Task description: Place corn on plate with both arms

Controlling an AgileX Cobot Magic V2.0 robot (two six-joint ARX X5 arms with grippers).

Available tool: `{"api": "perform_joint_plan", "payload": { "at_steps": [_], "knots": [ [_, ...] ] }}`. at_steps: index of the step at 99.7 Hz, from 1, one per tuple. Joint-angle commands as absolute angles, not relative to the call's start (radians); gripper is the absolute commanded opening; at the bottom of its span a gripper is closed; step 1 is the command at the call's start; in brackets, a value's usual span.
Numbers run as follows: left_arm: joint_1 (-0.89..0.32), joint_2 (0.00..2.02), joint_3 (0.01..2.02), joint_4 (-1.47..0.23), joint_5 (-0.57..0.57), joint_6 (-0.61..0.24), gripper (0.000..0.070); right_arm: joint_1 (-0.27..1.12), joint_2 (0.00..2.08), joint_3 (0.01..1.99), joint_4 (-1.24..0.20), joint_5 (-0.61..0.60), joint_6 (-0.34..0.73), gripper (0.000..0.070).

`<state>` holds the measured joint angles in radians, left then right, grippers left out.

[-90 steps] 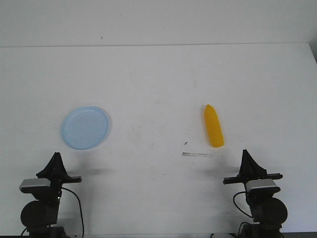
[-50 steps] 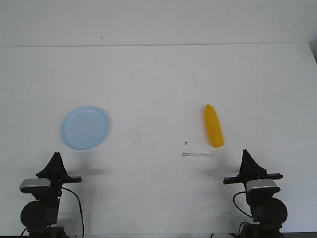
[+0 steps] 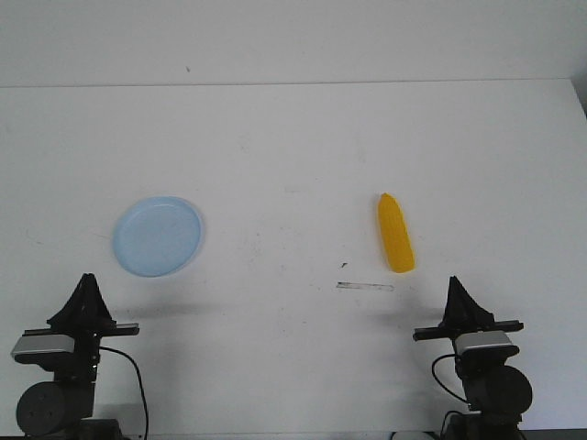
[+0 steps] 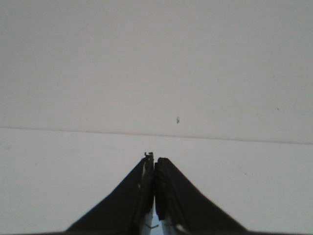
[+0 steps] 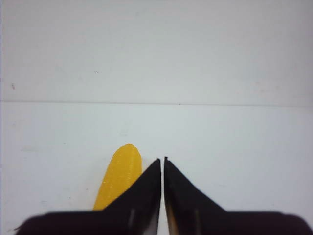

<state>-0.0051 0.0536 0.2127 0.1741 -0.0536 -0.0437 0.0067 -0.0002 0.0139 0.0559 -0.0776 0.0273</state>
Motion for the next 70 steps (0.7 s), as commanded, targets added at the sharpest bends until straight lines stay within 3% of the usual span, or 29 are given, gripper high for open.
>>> {"api": "perform_joint_plan", "payload": {
  "at_steps": [1, 33, 70],
  "knots": [
    [-0.007, 0.083, 0.263, 0.179, -0.052, -0.046, 0.0001, 0.008, 0.001, 0.013, 0.067, -0.078, 0.036, 0.0009],
    [-0.007, 0.391, 0.511, 0.163, -0.053, -0.046, 0.0001, 0.008, 0.001, 0.013, 0.067, -0.078, 0.036, 0.0009],
    [-0.008, 0.899, 0.829, -0.018, -0.064, -0.037, 0.0001, 0.008, 0.001, 0.013, 0.067, -0.078, 0.036, 0.0009]
  ]
}}
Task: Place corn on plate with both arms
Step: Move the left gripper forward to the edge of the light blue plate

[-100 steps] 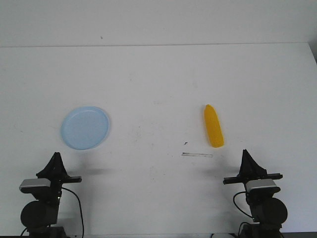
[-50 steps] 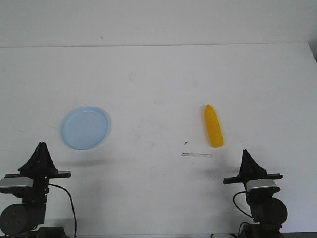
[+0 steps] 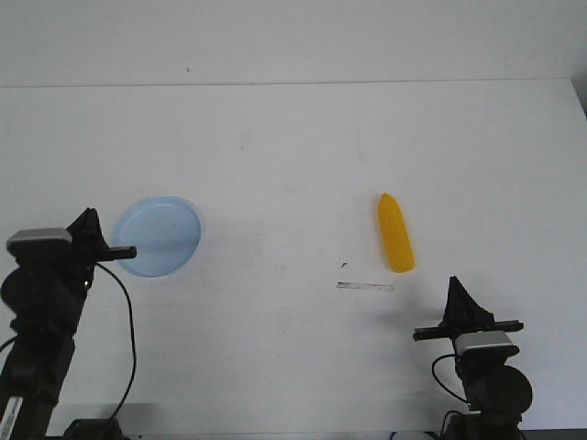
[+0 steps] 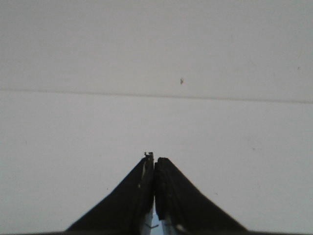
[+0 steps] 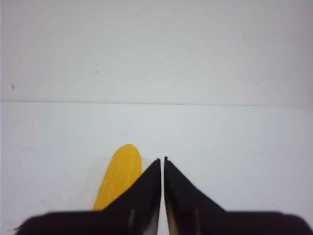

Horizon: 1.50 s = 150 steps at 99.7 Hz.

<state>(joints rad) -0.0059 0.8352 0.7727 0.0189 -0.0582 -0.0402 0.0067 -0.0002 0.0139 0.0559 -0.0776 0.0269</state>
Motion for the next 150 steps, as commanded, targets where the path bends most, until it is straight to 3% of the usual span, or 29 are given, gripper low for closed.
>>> {"api": "perform_joint_plan", "payload": {
  "at_steps": [1, 11, 24, 40, 58, 76, 92, 150],
  "knots": [
    [-0.008, 0.912, 0.839, -0.030, -0.064, -0.040, 0.0001, 0.008, 0.001, 0.013, 0.067, -0.078, 0.036, 0.0009],
    [-0.006, 1.027, 0.955, -0.143, -0.063, -0.081, 0.0001, 0.008, 0.001, 0.013, 0.067, -0.078, 0.036, 0.0009],
    [0.018, 1.154, 1.088, -0.293, -0.047, -0.193, 0.0001, 0.008, 0.001, 0.013, 0.067, -0.078, 0.036, 0.0009],
    [0.119, 1.269, 1.179, -0.456, 0.096, -0.300, 0.0001, 0.008, 0.001, 0.013, 0.067, -0.078, 0.036, 0.0009],
    [0.253, 1.361, 1.184, -0.543, 0.250, -0.301, 0.0001, 0.008, 0.001, 0.013, 0.067, -0.078, 0.036, 0.0009],
    [0.334, 1.452, 1.184, -0.585, 0.265, -0.296, 0.0011, 0.008, 0.001, 0.013, 0.067, -0.078, 0.036, 0.0009],
    [0.357, 1.533, 1.184, -0.584, 0.327, -0.296, 0.0219, 0.008, 0.001, 0.013, 0.067, -0.078, 0.036, 0.0009],
    [0.349, 1.656, 1.184, -0.552, 0.348, -0.276, 0.0223, 0.008, 0.001, 0.013, 0.067, -0.078, 0.036, 0.0009]
  ]
}}
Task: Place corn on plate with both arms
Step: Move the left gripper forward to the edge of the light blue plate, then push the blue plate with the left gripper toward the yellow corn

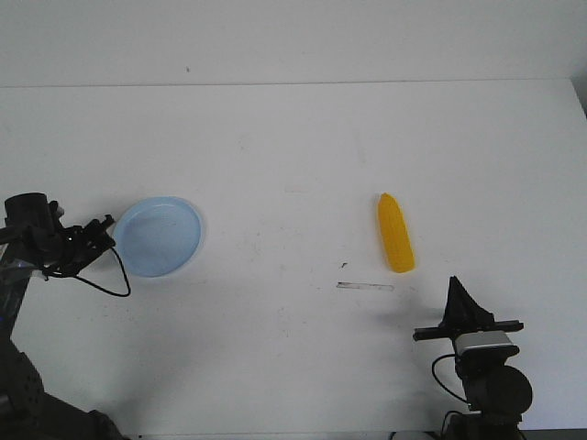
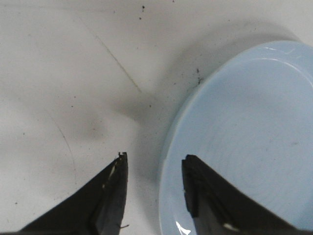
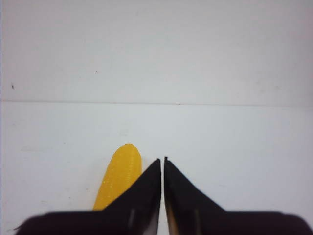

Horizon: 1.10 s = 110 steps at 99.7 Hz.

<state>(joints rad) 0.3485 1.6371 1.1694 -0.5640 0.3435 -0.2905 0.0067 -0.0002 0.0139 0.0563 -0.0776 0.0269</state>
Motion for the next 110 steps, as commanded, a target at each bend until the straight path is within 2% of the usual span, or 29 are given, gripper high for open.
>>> {"api": "perform_joint_plan", "payload": {
  "at_steps": [1, 45, 67, 71, 81, 110],
  "knots": [
    [0.348, 1.656, 1.184, -0.550, 0.348, -0.274, 0.0223, 0.008, 0.001, 0.013, 0.067, -0.078, 0.036, 0.0009],
    [0.312, 1.683, 1.184, -0.525, 0.348, -0.262, 0.0222, 0.008, 0.001, 0.013, 0.067, -0.078, 0.036, 0.0009],
    [0.308, 1.703, 1.184, -0.530, 0.348, -0.263, 0.0199, 0.008, 0.001, 0.013, 0.067, -0.078, 0.036, 0.0009],
    [0.305, 1.703, 1.184, -0.530, 0.348, -0.263, 0.0183, 0.008, 0.001, 0.013, 0.067, -0.078, 0.036, 0.0009],
    [0.300, 1.704, 1.184, -0.529, 0.348, -0.262, 0.0065, 0.008, 0.001, 0.013, 0.067, -0.078, 0.036, 0.0009],
    [0.296, 1.726, 1.184, -0.530, 0.348, -0.263, 0.0065, 0.008, 0.001, 0.013, 0.067, -0.078, 0.036, 0.0009]
  ]
}}
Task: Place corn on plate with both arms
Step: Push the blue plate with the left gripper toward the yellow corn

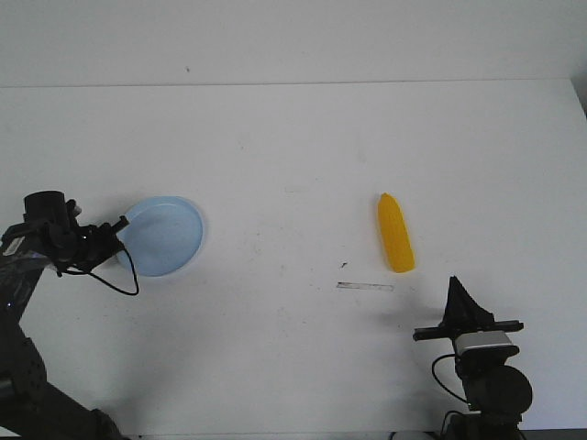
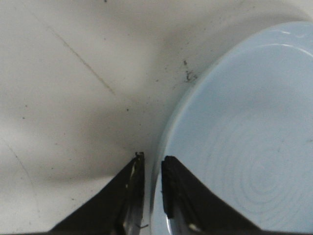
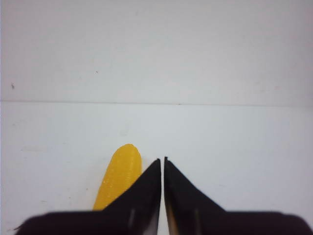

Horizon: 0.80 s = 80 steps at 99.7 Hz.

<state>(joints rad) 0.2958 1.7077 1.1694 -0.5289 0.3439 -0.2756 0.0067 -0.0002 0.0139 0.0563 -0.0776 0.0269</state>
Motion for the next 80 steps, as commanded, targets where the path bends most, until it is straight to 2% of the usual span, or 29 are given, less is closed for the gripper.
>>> {"api": "perform_joint_plan", "payload": {
  "at_steps": [1, 6, 10, 32, 51, 65, 80],
  "knots": [
    [0.296, 1.726, 1.184, -0.530, 0.348, -0.263, 0.0065, 0.008, 0.001, 0.013, 0.067, -0.078, 0.035, 0.0009],
    [0.295, 1.726, 1.184, -0.531, 0.349, -0.263, 0.0054, 0.008, 0.001, 0.013, 0.067, -0.078, 0.036, 0.0009],
    [0.295, 1.726, 1.184, -0.534, 0.349, -0.263, 0.0000, 0.008, 0.001, 0.013, 0.067, -0.078, 0.036, 0.0009],
    [0.281, 1.703, 1.184, -0.551, 0.352, -0.263, 0.0001, 0.008, 0.001, 0.013, 0.067, -0.078, 0.036, 0.0009],
    [0.239, 1.625, 1.184, -0.546, 0.419, -0.263, 0.0001, 0.008, 0.001, 0.013, 0.067, -0.078, 0.036, 0.0009],
    [0.159, 1.589, 1.184, -0.528, 0.421, -0.278, 0.0001, 0.008, 0.001, 0.013, 0.067, -0.078, 0.036, 0.0009],
    [0.007, 1.594, 1.184, -0.471, 0.420, -0.326, 0.0001, 0.008, 0.001, 0.013, 0.067, -0.078, 0.036, 0.0009]
  ]
}}
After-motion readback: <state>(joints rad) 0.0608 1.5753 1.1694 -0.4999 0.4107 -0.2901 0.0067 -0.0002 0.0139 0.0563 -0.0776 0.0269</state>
